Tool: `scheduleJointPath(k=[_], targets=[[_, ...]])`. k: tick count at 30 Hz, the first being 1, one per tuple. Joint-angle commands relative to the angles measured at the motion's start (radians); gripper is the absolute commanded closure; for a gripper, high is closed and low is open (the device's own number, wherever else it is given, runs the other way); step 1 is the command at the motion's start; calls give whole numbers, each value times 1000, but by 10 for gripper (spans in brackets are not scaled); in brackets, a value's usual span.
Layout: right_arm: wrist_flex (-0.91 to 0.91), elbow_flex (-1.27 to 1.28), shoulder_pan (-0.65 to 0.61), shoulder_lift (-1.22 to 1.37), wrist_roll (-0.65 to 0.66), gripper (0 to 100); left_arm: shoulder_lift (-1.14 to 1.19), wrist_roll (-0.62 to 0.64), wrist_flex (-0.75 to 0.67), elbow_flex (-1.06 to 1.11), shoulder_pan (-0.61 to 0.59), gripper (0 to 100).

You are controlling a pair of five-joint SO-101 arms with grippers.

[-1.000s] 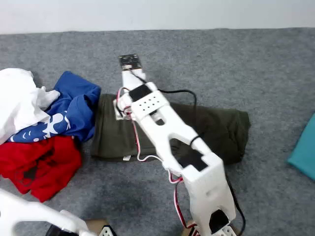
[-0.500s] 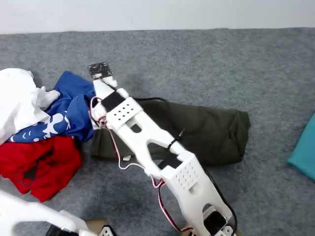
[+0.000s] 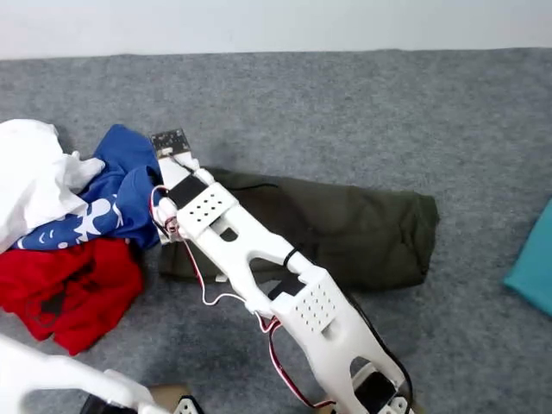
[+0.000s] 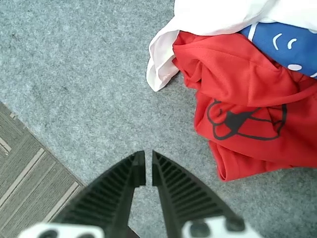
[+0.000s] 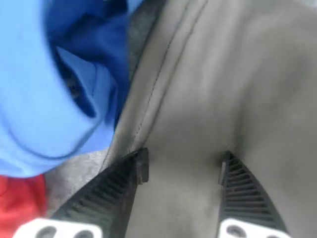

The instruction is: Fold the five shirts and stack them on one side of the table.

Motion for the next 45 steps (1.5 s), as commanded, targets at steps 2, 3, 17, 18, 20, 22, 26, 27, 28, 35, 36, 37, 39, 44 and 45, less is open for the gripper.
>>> scheduleJointPath(k=[2, 3, 17, 18, 20, 22, 26, 27, 28, 35, 36, 37, 39, 44, 45], targets=[[-18, -55, -8, 19, -8, 753, -26, -8, 11, -10, -2, 966], [-30, -55, -7, 30, -8, 753, -26, -8, 11, -10, -2, 966], [-51, -77, -8, 65, 34, 930, -26, -8, 12, -10, -3, 966], [-50, -77, -8, 65, 41, 958, -26, -8, 14, -10, -5, 966], [-47, -77, -8, 65, 57, 991, -26, -8, 15, -10, -5, 966], [-44, -77, -7, 65, 60, 989, -26, -8, 17, -13, -5, 966], [-16, -77, -4, 64, 60, 989, -28, -8, 17, -13, -5, 966], [-2, -77, 5, 62, 60, 989, -28, -8, 17, -13, -5, 966], [13, -77, 15, 59, 60, 989, -28, -8, 17, -13, -5, 966], [220, -178, 110, 22, 68, 989, -28, -8, 17, -15, -5, 966], [252, -199, 122, 13, 86, 989, -28, -8, 17, -15, -5, 966], [286, -221, 131, 5, 106, 989, -28, -8, 17, -15, -5, 966], [352, -264, 150, -8, 138, 989, -28, -8, 17, -15, -5, 966], [499, -368, 194, -28, 153, 989, -28, -8, 14, -15, -3, 966], [509, -379, 205, -31, 153, 989, -28, -8, 12, -15, -2, 966]])
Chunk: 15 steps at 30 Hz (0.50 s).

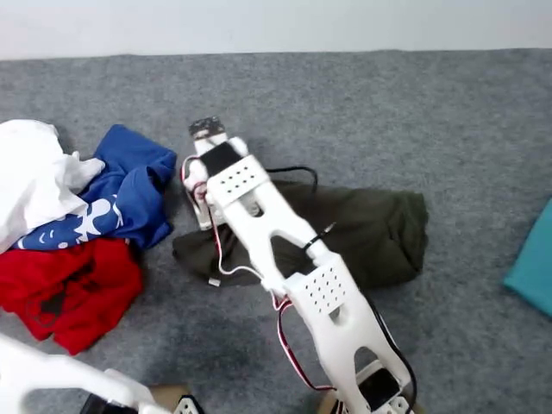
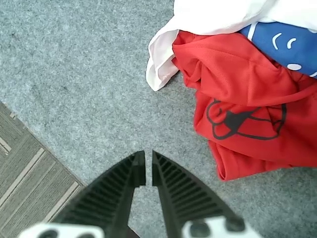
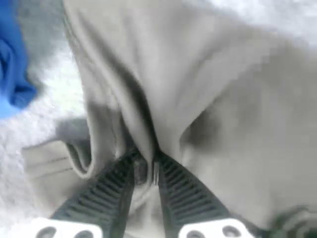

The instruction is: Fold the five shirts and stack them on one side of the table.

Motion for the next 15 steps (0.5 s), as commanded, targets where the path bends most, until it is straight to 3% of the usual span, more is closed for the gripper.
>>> scheduleJointPath(k=[1, 9, 15], targets=[[62, -81, 56, -116, 14, 989, -28, -8, 12, -15, 0, 966], [64, -66, 157, -240, 58, 990, -28, -8, 12, -15, 3, 966], [64, 143, 200, -395, 89, 990, -28, -8, 11, -16, 5, 966]])
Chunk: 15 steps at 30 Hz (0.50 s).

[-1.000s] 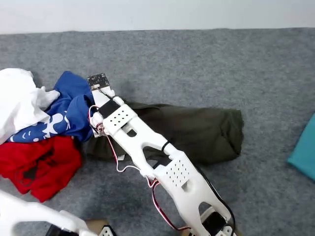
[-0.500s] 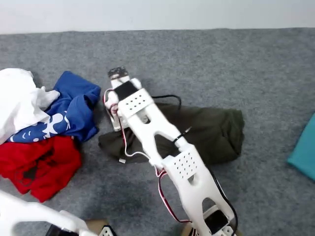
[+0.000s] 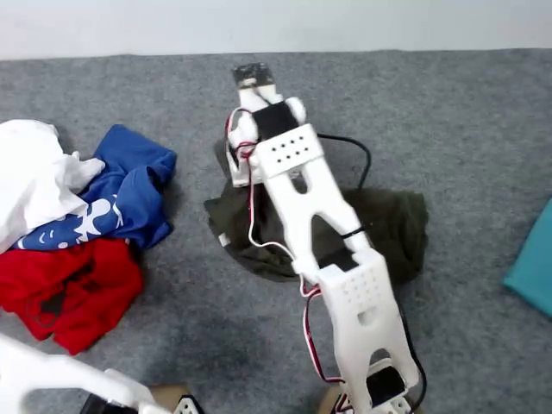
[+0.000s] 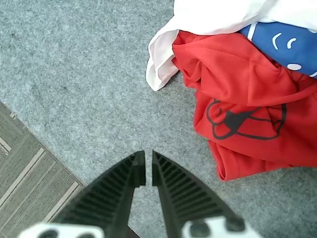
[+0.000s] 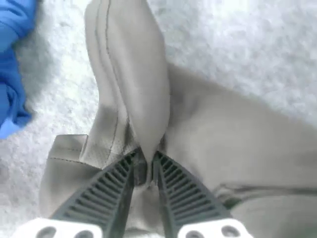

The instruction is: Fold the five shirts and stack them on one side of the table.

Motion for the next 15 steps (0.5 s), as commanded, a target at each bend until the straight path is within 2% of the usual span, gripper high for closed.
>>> scheduleJointPath(k=[1, 8, 15], targets=[[44, 138, 35, -170, 25, 990, -28, -8, 11, -16, 5, 966], [42, 456, 131, -312, 118, 990, -28, -8, 11, -16, 6, 966], [42, 620, 265, -406, 247, 990, -26, -8, 11, -16, 6, 965]])
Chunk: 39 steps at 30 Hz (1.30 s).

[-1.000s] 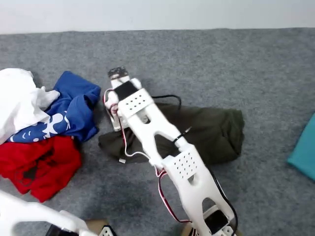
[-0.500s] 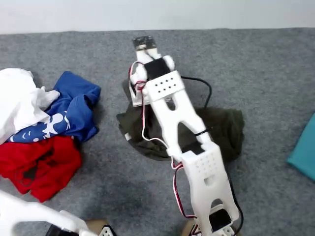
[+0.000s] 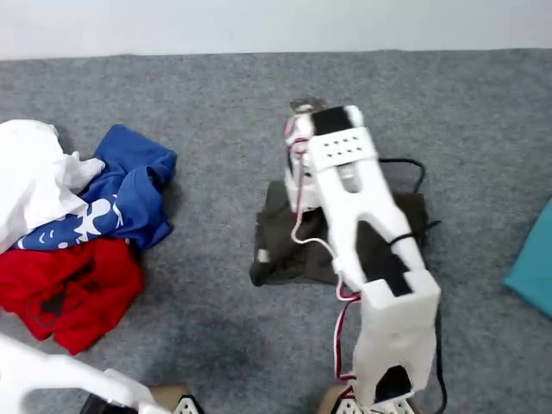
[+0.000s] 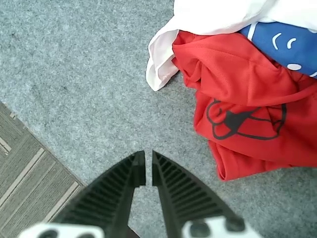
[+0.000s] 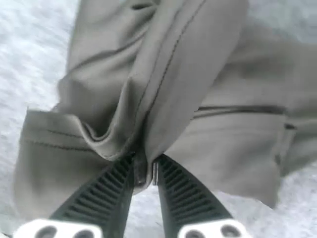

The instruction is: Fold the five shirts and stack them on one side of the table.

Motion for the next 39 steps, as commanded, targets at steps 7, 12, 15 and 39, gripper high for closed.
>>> scheduleJointPath(k=[7, 12, 15, 39], targets=[[38, 68, 179, -153, 167, 990, -26, -8, 9, -16, 8, 965], [38, 71, 278, -151, 242, 990, -28, -9, 15, -21, 44, 965], [35, 89, 311, -150, 284, 990, -28, -8, 15, -53, 77, 965], [41, 141, 248, -338, 377, 794, -28, -6, 18, -91, 127, 966]])
